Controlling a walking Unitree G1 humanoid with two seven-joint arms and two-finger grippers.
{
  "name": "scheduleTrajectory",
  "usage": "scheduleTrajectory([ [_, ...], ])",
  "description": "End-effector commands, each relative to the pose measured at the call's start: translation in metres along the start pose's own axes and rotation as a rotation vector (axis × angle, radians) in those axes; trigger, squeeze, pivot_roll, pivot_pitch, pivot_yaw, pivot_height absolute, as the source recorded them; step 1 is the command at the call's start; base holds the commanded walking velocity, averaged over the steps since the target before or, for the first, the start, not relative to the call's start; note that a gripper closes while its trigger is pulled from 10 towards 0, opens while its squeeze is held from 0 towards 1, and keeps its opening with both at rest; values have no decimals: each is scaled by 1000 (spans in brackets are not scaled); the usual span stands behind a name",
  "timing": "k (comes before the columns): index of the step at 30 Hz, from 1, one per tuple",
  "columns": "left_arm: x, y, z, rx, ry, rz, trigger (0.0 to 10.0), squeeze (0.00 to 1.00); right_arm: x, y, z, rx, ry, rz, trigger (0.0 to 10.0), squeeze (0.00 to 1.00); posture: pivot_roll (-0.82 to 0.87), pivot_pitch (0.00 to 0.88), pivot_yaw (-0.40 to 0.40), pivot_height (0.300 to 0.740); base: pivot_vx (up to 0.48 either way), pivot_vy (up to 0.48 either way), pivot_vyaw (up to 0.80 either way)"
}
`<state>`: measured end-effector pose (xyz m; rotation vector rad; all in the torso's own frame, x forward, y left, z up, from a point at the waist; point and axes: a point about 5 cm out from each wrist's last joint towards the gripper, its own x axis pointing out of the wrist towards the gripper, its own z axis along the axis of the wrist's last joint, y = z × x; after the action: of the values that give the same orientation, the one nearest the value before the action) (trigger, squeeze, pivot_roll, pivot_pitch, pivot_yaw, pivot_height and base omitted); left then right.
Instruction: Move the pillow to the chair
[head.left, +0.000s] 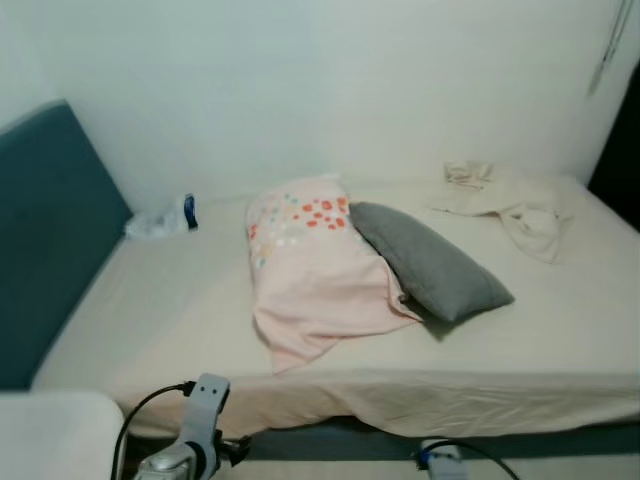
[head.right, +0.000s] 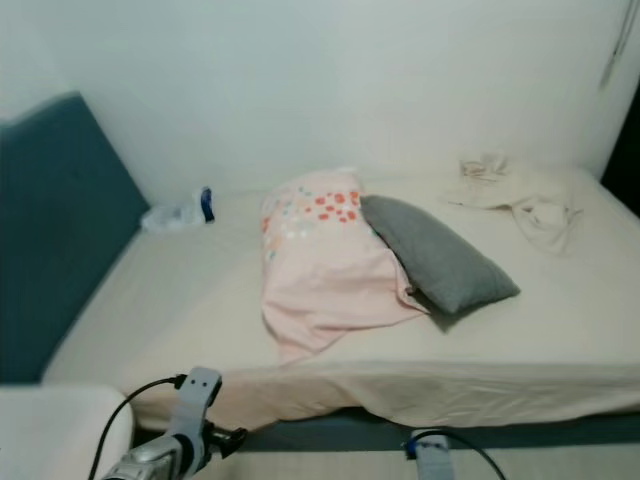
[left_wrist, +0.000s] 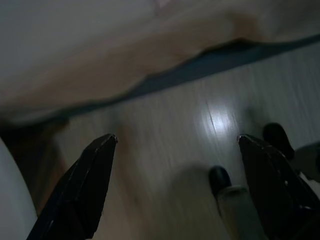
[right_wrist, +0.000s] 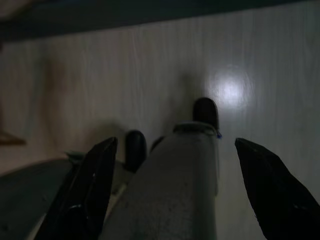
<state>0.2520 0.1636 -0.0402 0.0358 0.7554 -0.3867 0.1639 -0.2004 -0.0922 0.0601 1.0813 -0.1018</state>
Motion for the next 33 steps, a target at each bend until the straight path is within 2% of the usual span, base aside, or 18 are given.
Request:
scheduleTrajectory([
  [1,1,1,2,-41,-11,46,10000,0,1,11,5,-55,-17,55,10000,0,-85,0,85,740,0,0,0],
  [3,0,7,5,-119,-48,100,10000,0,1,15,3,-147,5,78,10000,0,-58,0,34,740,0,0,0],
  [7,-1,9,7,-131,-64,110,10000,0,1,17,4,-167,8,89,10000,0,-49,0,28,740,0,0,0],
  [8,-1,8,5,-162,-83,116,10000,0,1,20,6,-183,-2,109,10000,0,-48,0,27,740,0,0,0],
  [10,0,-4,-7,-177,-64,80,10000,0,2,15,15,-124,-34,95,10000,0,-71,0,66,740,0,0,0],
  [13,0,-5,-8,-171,-58,74,10000,0,2,14,16,-116,-36,92,10000,0,-71,0,66,740,0,0,0],
  [14,1,-8,-12,-134,-28,49,10000,0,1,9,9,-33,-38,51,10000,0,-86,0,123,740,0,0,0],
  [17,1,-9,-12,-96,-13,34,10000,0,0,6,0,19,-16,24,10000,0,-86,0,104,740,0,0,0],
  [18,0,-5,-10,-133,-39,67,10000,0,0,1,4,-6,-37,12,10000,0,-51,0,91,740,0,0,0],
  [19,-1,-3,-8,-162,-60,82,10000,0,0,2,5,-41,-29,36,10000,0,-44,0,42,740,0,0,0],
  [21,-1,0,-3,-196,-101,97,10000,0,0,4,6,-102,-14,71,10000,0,-39,0,9,740,0,0,0],
  [22,-1,0,-3,-196,-101,97,10000,0,0,4,6,-102,-14,71,10000,0,-39,0,9,740,0,0,0],
  [24,-2,1,-8,-301,-110,141,10000,0,0,3,2,-212,19,76,10000,0,-51,0,18,740,0,0,0],
  [26,-1,-4,-11,-308,-104,135,10000,0,0,2,0,-209,14,81,10000,0,-42,0,-8,740,0,0,0],
  [27,1,-9,-11,-276,-102,99,10000,0,-1,3,-1,-144,2,85,10000,0,-52,0,17,740,0,0,0],
  [29,1,-10,-10,-265,-102,89,10000,0,-1,3,-1,-124,-1,85,10000,0,-52,0,17,740,0,0,0],
  [30,2,-15,-16,-236,-68,78,10000,0,-1,3,-4,-115,0,87,10000,0,-48,0,83,740,0,0,0],
  [33,1,-16,-24,-157,7,72,10000,0,-1,4,-8,-64,8,52,10000,0,-22,0,56,740,0,0,0],
])
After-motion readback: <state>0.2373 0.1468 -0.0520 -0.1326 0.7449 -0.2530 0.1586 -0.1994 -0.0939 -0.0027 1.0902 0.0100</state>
